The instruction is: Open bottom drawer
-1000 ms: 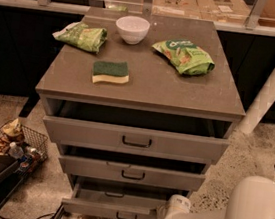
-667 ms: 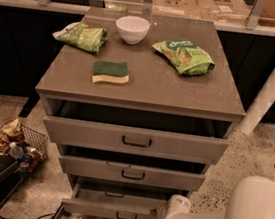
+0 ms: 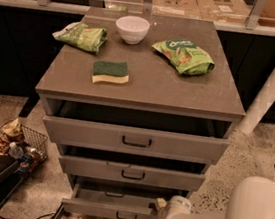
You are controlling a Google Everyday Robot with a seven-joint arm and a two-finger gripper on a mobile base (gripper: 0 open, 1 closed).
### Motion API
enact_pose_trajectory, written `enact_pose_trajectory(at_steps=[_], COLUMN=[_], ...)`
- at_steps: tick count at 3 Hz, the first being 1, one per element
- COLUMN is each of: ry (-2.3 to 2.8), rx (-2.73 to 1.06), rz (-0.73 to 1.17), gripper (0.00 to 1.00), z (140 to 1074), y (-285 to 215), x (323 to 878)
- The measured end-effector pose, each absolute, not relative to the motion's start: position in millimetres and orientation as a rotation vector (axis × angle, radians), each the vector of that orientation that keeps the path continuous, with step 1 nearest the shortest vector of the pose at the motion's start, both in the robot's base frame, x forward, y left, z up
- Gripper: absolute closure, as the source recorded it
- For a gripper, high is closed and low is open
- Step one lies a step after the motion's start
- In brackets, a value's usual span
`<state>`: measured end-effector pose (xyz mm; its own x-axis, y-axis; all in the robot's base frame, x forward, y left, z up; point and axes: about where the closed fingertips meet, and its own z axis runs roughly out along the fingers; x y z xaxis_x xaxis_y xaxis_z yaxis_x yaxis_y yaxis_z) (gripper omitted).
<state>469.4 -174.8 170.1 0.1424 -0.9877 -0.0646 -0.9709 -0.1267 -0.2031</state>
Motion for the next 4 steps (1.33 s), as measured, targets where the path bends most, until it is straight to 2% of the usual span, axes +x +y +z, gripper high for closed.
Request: enact_pose_trajectory(at_steps=[1,3,4], ry=[1.930,1.935,1.951], rx=[-2.215,-2.266,-2.280], rz=[-0.110,-0.128,-0.154], gripper=[0.00,0.02,0.25], z=[169.0,226.9,246.2], y=[-175.1,-180.4,-183.5], x=[468.9,450.0,439.6])
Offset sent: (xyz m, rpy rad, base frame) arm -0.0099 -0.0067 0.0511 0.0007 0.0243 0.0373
